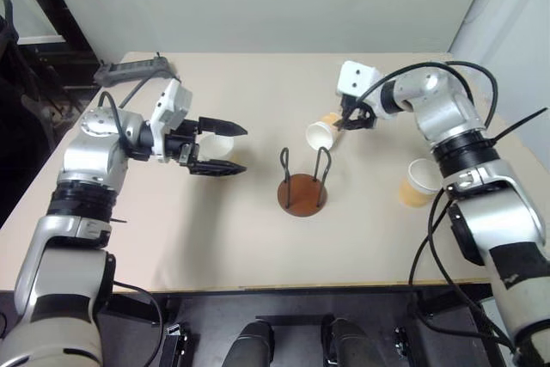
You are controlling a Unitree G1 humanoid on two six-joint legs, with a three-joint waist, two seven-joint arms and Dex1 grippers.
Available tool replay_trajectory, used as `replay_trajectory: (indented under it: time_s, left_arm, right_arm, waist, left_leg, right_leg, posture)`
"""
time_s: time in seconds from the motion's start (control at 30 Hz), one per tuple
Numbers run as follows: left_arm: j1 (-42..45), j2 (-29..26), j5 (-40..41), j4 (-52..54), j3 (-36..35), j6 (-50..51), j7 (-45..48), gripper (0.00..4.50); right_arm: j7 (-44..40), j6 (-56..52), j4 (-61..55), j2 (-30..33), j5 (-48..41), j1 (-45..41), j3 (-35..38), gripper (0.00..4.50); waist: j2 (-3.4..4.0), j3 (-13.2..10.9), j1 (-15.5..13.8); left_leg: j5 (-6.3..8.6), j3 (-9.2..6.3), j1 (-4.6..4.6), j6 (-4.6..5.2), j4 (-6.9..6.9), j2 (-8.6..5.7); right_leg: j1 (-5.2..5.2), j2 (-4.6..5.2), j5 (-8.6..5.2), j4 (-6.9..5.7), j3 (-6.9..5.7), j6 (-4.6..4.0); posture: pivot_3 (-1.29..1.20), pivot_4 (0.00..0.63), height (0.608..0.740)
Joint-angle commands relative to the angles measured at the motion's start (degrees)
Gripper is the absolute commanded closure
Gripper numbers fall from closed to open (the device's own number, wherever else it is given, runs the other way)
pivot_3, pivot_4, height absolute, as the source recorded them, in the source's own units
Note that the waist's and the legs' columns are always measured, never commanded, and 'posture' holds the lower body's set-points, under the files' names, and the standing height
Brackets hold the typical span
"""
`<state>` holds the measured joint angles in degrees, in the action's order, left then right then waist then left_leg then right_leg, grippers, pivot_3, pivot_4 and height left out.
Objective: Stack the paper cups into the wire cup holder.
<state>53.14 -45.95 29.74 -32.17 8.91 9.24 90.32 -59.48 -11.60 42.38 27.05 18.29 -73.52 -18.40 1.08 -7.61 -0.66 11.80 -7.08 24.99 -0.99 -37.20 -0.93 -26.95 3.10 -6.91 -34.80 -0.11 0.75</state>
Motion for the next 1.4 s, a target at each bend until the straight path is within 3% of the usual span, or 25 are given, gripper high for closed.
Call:
replay_trajectory:
  time_s: [0.03,0.47,0.8,1.07,1.4]
  left_arm:
    - [2.1,-0.5,0.2,1.3,-1.8,0.6,2.2,0.0]
    - [2.8,0.0,-0.2,0.2,-1.4,-0.4,2.2,0.0]
    - [3.4,-0.1,0.4,-2.8,-0.5,-3.2,2.2,0.0]
    - [3.6,-0.2,0.7,-3.5,-0.2,-4.0,2.2,0.0]
    - [4.1,-0.5,0.7,-3.5,-0.2,-3.6,2.2,0.0]
  right_arm:
    - [2.3,-3.1,-3.2,-1.4,-1.7,-0.8,2.1,1.11]
    - [7.4,-7.5,-11.4,-4.5,-0.2,7.2,-0.8,1.11]
    - [11.6,-5.7,-10.4,-5.7,1.3,8.2,-1.9,1.11]
    - [13.0,-1.2,-7.2,-3.8,3.6,7.6,-2.8,1.11]
    - [8.2,0.4,-6.4,1.0,3.9,7.9,-3.1,1.11]
  waist:
    - [0.0,0.0,0.0]
    - [0.0,0.0,-0.1]
    - [0.0,0.0,-0.1]
    - [0.0,0.0,-0.1]
    - [0.0,0.0,-0.2]
  left_leg:
    - [0.0,0.0,0.0,-0.01,0.01,0.0]
    - [0.01,0.0,-0.01,-0.04,0.03,0.0]
    - [0.0,0.0,-0.02,-0.05,0.02,0.01]
    - [0.01,0.0,0.0,-0.05,0.02,0.0]
    - [0.01,0.0,0.0,-0.05,0.03,0.01]
  right_leg:
    - [-0.01,0.0,0.0,0.0,0.0,0.0]
    - [-0.03,0.0,0.0,-0.04,-0.01,-0.01]
    - [-0.04,0.0,0.02,-0.04,-0.01,-0.03]
    - [-0.03,0.0,0.02,-0.02,-0.01,-0.03]
    - [-0.03,0.0,0.02,-0.03,-0.01,-0.02]
  posture:
    - [0.0,0.15,0.74]
    - [0.0,0.15,0.74]
    - [0.0,0.15,0.74]
    - [0.0,0.15,0.74]
    - [0.0,0.15,0.74]
